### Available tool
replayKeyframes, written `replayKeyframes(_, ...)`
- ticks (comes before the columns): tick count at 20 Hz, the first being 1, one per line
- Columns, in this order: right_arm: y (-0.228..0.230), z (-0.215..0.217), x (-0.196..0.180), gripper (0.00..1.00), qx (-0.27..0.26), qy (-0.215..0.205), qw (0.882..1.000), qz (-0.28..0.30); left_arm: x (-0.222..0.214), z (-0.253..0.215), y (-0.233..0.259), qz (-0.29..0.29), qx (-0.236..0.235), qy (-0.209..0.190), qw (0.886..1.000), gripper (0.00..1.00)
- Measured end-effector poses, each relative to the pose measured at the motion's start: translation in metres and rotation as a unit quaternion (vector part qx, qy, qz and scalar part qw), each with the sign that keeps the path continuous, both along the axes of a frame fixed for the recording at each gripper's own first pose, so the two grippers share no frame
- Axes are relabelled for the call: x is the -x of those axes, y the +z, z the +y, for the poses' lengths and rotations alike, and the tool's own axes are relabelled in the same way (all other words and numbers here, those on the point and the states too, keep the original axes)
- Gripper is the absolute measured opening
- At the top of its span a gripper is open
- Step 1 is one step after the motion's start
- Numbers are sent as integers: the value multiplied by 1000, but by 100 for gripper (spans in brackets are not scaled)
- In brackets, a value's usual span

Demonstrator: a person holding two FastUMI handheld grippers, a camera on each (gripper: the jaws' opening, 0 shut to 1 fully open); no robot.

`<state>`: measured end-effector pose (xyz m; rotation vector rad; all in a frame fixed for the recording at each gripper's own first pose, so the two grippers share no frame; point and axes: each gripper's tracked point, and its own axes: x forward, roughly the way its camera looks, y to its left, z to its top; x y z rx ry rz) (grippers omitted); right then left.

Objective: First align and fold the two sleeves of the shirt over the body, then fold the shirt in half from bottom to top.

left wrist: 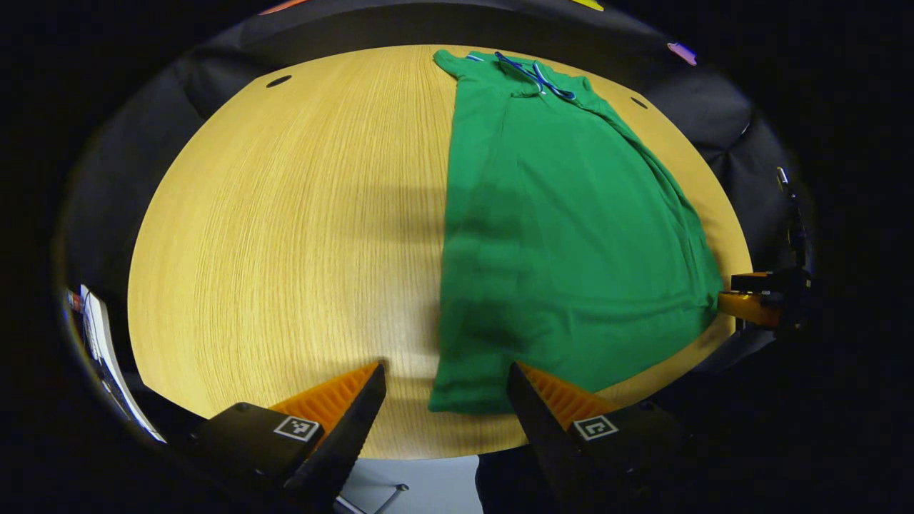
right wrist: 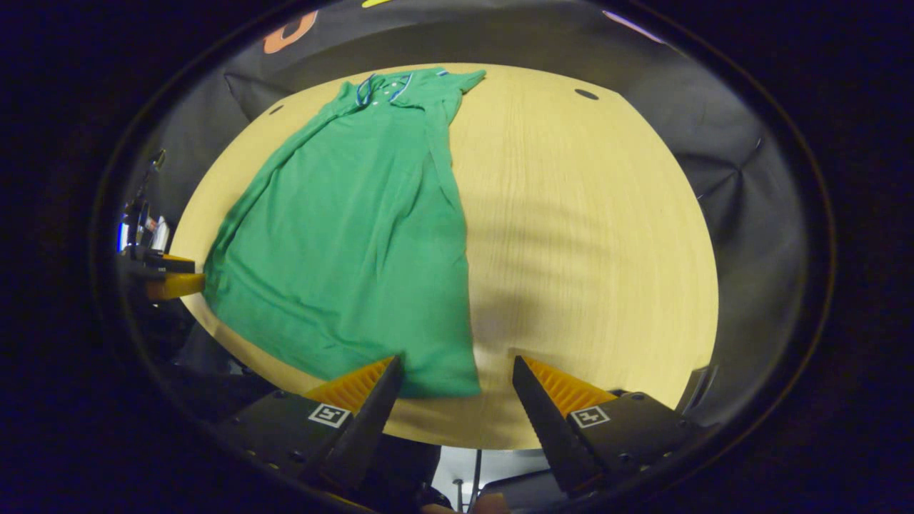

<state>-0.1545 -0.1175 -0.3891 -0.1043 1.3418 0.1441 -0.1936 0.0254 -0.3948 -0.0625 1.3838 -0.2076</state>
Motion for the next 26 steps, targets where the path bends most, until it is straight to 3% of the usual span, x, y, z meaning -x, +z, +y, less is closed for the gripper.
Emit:
replayKeyframes(3, -6, 1, 4, 95, 3, 2, 1000, 11, 0, 3, -5, 1, -16, -11, 1000, 100)
replayKeyframes(7, -7, 3, 4, 89, 7, 5, 1000, 15, 7, 4, -9, 6, -19, -3, 1000, 100)
replayKeyframes(10, -9, 5, 4, 89, 8, 5, 1000, 24, 8, 3, -10, 13, -24, 7, 1000, 100)
replayKeyframes(13, -9, 8, 2, 77, 6, -7, 999, 31, 10, 1, -11, 27, -26, 6, 999, 100)
replayKeyframes(15, -9, 11, 3, 57, 4, -7, 999, 34, 11, -1, -11, 35, -26, 7, 999, 100)
replayKeyframes(16, -9, 12, 3, 55, 1, -7, 999, 34, 13, -2, -9, 37, -24, 7, 999, 100)
replayKeyframes(17, -8, 13, 3, 39, 2, -4, 999, 35, 14, -5, -11, 40, -23, 7, 999, 95)
replayKeyframes(20, -9, 14, 3, 40, 4, -4, 999, 40, 17, -8, -11, 48, -18, 11, 999, 70)
replayKeyframes(21, -4, 22, -1, 37, -18, -6, 999, 38, 17, -10, -11, 51, -14, 13, 999, 57)
replayKeyframes(23, -8, 25, 3, 8, -15, 2, 999, 43, 16, -17, -10, 55, -1, 12, 998, 36)
replayKeyframes(24, -8, 25, 2, 8, -12, 10, 999, 47, 16, -20, -10, 57, 3, 11, 998, 29)
replayKeyframes(25, -3, 28, 0, 8, -17, 13, 999, 41, 16, -21, -10, 58, 2, 11, 998, 11)
replayKeyframes(26, -8, 29, 2, 0, -14, 20, 999, 46, 17, -22, -11, 63, 5, 10, 998, 8)
